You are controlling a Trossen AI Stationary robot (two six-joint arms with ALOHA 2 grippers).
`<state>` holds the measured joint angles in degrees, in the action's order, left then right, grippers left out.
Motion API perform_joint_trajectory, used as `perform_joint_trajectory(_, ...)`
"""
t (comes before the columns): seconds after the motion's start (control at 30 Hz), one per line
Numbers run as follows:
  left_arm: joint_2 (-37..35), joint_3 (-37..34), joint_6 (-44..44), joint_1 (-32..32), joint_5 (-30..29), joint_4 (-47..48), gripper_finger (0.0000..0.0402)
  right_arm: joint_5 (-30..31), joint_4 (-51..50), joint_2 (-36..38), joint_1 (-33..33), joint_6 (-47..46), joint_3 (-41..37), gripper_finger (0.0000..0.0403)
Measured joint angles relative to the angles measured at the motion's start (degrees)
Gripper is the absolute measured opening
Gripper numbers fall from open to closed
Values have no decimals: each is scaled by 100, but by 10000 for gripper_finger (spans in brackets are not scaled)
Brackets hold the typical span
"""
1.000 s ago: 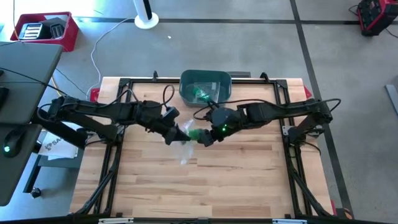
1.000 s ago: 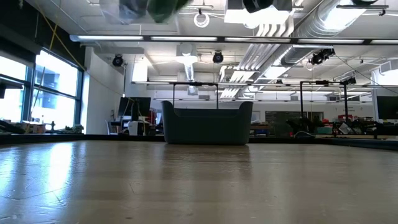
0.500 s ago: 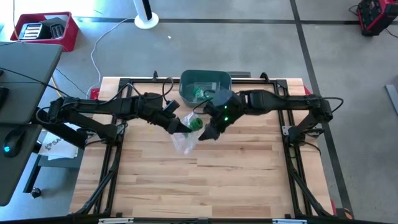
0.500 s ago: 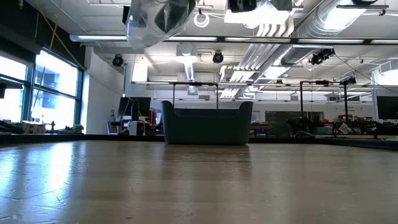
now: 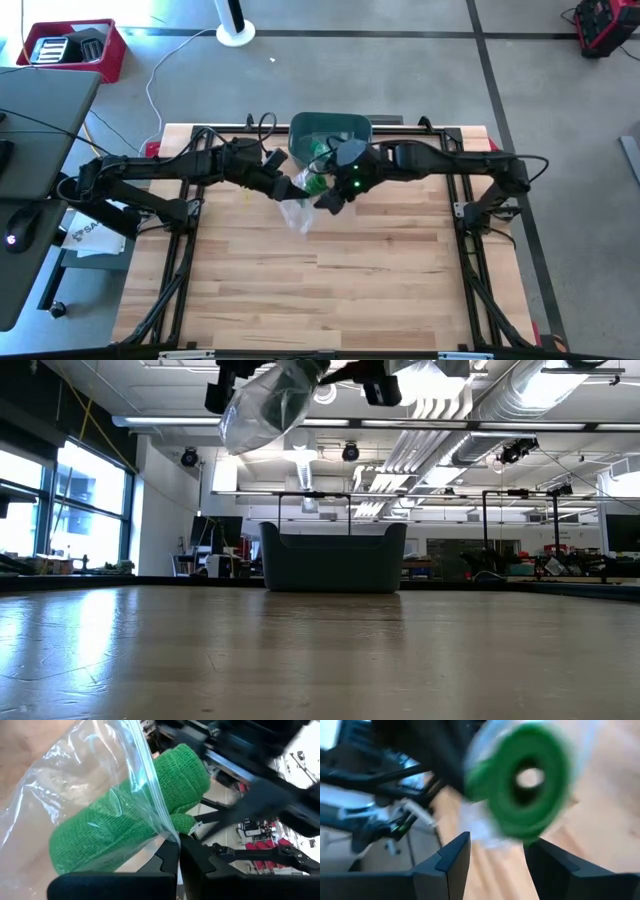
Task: Roll bandage
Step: Put the rolled green bandage into the transparent zip bag
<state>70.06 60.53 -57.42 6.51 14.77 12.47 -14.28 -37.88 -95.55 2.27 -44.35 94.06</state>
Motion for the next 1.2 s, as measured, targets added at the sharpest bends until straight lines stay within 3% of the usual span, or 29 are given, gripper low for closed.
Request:
perform_joint_trajectory(0.3, 0, 2, 128, 28, 85, -190, 0, 754, 12, -271, 71, 48, 0, 124)
perform_joint_trajectory(0.53, 0, 3, 67, 69, 7, -193, 0, 1040, -128, -152, 73, 190, 15, 10)
perform_joint_trajectory(0.77, 9, 4, -67, 153, -740, 550, 0, 1598, -975, 39, 2, 604, 960, 4)
perform_joint_trajectory(0.83, 15, 4, -207, 241, -757, 581, 0, 1556, -1489, -33, 80, 491, 1003, 2)
perform_joint_trajectory(0.97, 3, 9, -375, 266, -700, 178, 0, 1632, -1434, 22, 79, 660, 1040, 2)
perform_joint_trajectory(1.2, 132, 0, -405, 441, -671, 256, 0, 1530, -1972, -260, 355, 849, 1010, 1)
